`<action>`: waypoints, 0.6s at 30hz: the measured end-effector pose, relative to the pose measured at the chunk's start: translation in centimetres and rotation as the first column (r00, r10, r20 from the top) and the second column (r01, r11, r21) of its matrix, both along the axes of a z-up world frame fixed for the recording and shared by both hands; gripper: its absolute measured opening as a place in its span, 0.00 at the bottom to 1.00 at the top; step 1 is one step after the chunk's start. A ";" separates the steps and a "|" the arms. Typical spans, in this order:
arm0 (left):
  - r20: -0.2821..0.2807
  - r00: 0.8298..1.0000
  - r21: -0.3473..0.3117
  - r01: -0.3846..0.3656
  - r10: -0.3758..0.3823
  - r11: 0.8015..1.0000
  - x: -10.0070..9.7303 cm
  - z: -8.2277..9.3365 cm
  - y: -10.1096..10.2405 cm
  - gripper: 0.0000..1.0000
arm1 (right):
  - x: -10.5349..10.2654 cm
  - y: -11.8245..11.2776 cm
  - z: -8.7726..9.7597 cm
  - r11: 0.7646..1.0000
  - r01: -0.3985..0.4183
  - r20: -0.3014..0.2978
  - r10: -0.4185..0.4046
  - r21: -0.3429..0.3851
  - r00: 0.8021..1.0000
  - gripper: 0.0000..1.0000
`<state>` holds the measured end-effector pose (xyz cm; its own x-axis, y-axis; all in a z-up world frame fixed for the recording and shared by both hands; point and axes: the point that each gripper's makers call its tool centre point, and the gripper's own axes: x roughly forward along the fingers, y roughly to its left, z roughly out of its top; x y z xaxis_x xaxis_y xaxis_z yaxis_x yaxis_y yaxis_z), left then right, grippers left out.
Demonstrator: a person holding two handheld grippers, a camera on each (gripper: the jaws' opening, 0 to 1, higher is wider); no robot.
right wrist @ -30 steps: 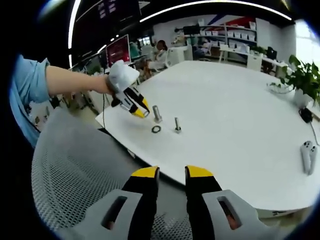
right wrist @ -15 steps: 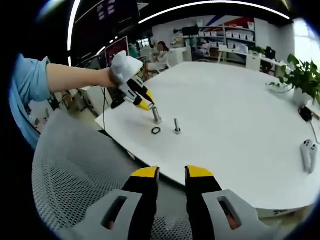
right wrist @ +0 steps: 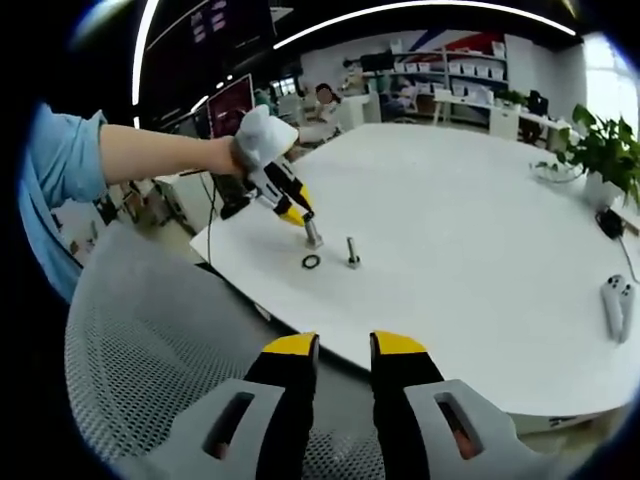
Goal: Place the washer onto the threaded stud by aligning its center hole with the stud, sliding it down to the base, and recovering from edge contact or off-axis alignment until the washer reaches the visible bottom stop.
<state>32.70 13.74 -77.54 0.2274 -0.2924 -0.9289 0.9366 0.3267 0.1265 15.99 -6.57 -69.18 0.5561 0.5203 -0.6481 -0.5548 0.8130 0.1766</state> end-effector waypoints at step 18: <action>-0.067 0.997 0.113 0.037 -0.029 0.993 -0.2 -3.8 -0.2 0.19 | 0.0 0.0 -0.2 1.000 0.000 -0.010 0.000 0.003 1.000 0.23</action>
